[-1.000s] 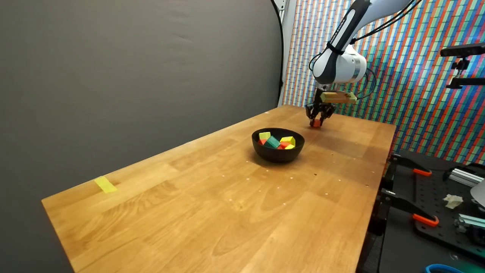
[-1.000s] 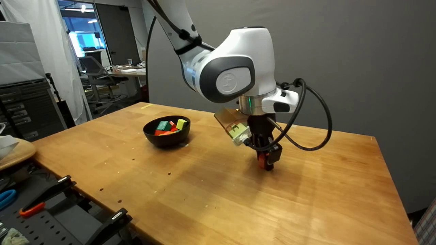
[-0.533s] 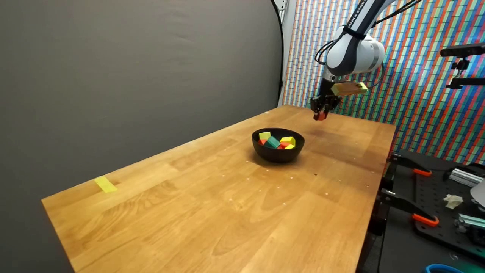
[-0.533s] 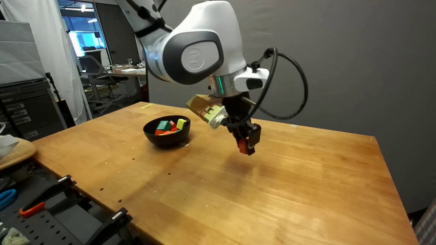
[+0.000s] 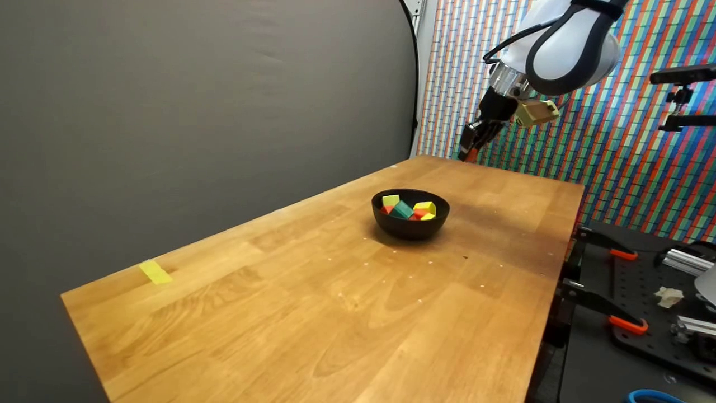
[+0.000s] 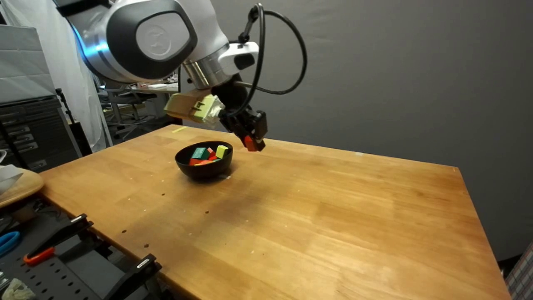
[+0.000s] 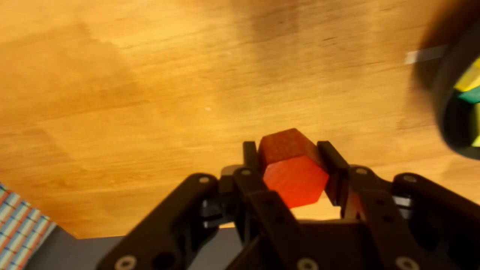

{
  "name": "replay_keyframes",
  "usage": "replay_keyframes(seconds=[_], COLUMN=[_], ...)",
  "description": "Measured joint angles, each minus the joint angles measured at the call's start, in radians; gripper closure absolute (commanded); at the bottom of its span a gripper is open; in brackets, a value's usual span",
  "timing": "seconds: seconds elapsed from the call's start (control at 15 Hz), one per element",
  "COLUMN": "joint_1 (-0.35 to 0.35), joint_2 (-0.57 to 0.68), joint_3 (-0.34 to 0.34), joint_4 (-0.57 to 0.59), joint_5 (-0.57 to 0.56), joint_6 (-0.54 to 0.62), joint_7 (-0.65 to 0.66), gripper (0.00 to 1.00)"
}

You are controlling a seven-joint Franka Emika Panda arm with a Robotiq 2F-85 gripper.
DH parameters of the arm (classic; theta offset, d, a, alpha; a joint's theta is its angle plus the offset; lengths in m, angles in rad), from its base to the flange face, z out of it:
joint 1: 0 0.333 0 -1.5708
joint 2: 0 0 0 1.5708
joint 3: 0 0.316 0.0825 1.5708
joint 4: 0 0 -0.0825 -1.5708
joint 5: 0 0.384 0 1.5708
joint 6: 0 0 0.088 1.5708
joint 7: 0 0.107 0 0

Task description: Put all the blocks on the table in the black bowl

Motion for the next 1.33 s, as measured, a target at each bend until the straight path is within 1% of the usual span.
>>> replay_keyframes(seconds=[0.07, 0.2, 0.33, 0.4, 0.47, 0.53, 0.67, 0.73, 0.8, 0.87, 0.93, 1.07, 1.2, 1.33], joint_1=[0.004, 0.024, 0.036, 0.035, 0.032, 0.031, 0.031, 0.030, 0.030, 0.029, 0.029, 0.027, 0.023, 0.016], joint_2=[-0.015, -0.015, 0.013, 0.039, 0.068, 0.101, 0.162, 0.188, 0.211, 0.228, 0.237, 0.234, 0.195, 0.118], joint_3=[0.051, 0.163, 0.288, 0.343, 0.373, 0.377, 0.330, 0.299, 0.273, 0.253, 0.240, 0.233, 0.233, 0.234], joint_4=[-0.015, -0.019, 0.011, 0.044, 0.081, 0.124, 0.198, 0.229, 0.258, 0.283, 0.302, 0.323, 0.322, 0.301], joint_5=[0.009, 0.068, 0.164, 0.213, 0.244, 0.249, 0.232, 0.221, 0.212, 0.208, 0.207, 0.209, 0.224, 0.259], joint_6=[0.004, 0.002, -0.030, -0.068, -0.113, -0.166, -0.243, -0.270, -0.290, -0.305, -0.319, -0.352, -0.421, -0.516], joint_7=[-0.002, -0.002, -0.004, -0.010, -0.015, -0.016, -0.016, -0.016, -0.016, -0.016, -0.016, -0.015, -0.015, -0.015], gripper=[0.82, 0.82, 0.82, 0.81, 0.32, 0.31, 0.18, 0.09, 0.02, 0.00, 0.00, 0.00, 0.00, 0.00])
